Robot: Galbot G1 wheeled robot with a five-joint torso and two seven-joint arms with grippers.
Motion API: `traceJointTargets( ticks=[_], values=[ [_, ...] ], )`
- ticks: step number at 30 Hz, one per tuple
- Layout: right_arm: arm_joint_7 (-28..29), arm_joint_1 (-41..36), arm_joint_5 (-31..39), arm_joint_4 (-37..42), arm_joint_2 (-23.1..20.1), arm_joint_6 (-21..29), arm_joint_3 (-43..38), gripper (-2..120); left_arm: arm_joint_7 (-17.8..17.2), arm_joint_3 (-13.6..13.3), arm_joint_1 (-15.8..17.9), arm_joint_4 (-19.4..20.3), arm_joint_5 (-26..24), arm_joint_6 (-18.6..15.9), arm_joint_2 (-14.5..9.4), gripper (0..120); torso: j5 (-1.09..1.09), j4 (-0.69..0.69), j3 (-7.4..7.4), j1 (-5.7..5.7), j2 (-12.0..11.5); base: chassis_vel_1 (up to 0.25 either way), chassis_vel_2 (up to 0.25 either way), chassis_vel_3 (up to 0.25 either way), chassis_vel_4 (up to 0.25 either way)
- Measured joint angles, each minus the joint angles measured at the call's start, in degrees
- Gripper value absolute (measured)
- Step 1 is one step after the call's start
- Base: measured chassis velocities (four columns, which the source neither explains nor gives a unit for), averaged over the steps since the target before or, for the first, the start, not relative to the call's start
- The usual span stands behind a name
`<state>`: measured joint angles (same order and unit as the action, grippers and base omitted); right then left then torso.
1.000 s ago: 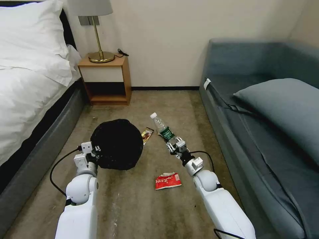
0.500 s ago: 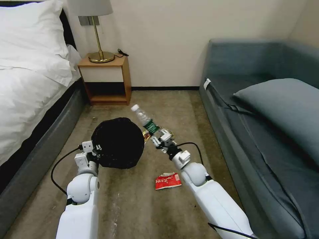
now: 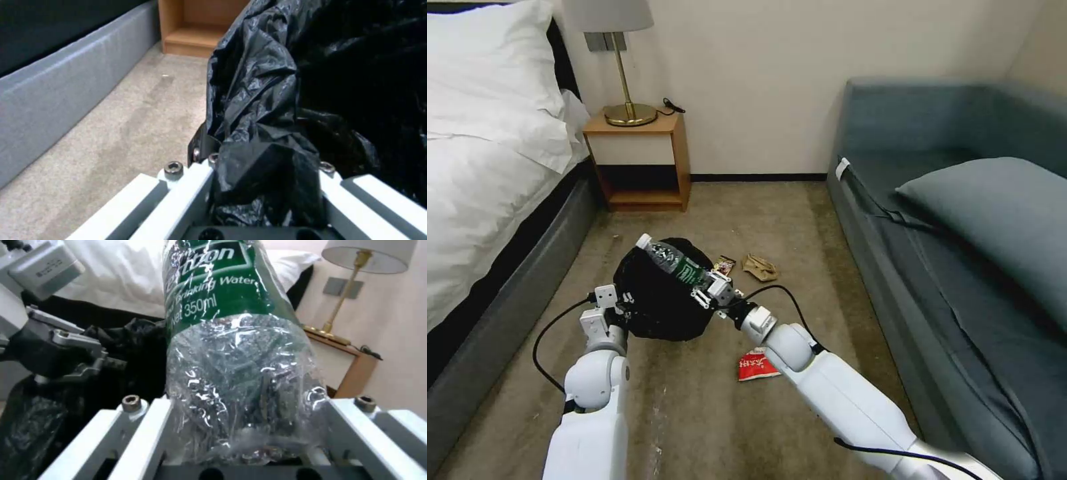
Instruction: Pick up the trash bin, then pick up the garbage on the floor and place it into the trash bin.
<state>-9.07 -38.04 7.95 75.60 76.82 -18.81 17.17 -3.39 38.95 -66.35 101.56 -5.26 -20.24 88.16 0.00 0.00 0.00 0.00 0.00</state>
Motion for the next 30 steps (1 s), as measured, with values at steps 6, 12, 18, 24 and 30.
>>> traceJointTargets(
  ticks=[6, 12, 18, 24, 30],
  values=[
    [0.87, 1.48, 0.70, -3.44, 0.86, -0.01, 1.60, 29, 0.04, -0.20, -0.26, 0.16, 0.31, 0.14, -0.08, 1, 0.00, 0.00, 0.00, 0.00, 0.00, 0.000, 0.000, 0.000, 0.000],
    [1.12, 2.30, 0.91, -6.23, 1.09, 0.04, 2.33, 29, 0.08, -0.09, -0.28, 0.34, 0.38, 0.19, -0.04, 1, 0.00, 0.00, 0.00, 0.00, 0.00, 0.000, 0.000, 0.000, 0.000],
    [1.19, 2.09, 0.98, -7.69, 1.74, 0.03, 2.27, 29, 0.07, -0.34, -0.10, 0.50, 0.39, 0.19, -0.11, 1, 0.00, 0.00, 0.00, 0.00, 0.00, 0.000, 0.000, 0.000, 0.000],
    [1.08, 1.68, 0.73, -7.74, 1.78, 0.02, 2.57, 29, 0.05, -0.49, -0.16, 0.49, 0.48, 0.16, -0.14, 1, 0.00, 0.00, 0.00, 0.00, 0.00, 0.000, 0.000, 0.000, 0.000],
    [1.06, 1.49, 0.56, -7.41, 1.93, 0.04, 2.59, 29, 0.03, -0.64, -0.17, 0.52, 0.55, 0.11, -0.11, 1, 0.00, 0.00, 0.00, 0.00, 0.00, 0.000, 0.000, 0.000, 0.000]
  ],
)
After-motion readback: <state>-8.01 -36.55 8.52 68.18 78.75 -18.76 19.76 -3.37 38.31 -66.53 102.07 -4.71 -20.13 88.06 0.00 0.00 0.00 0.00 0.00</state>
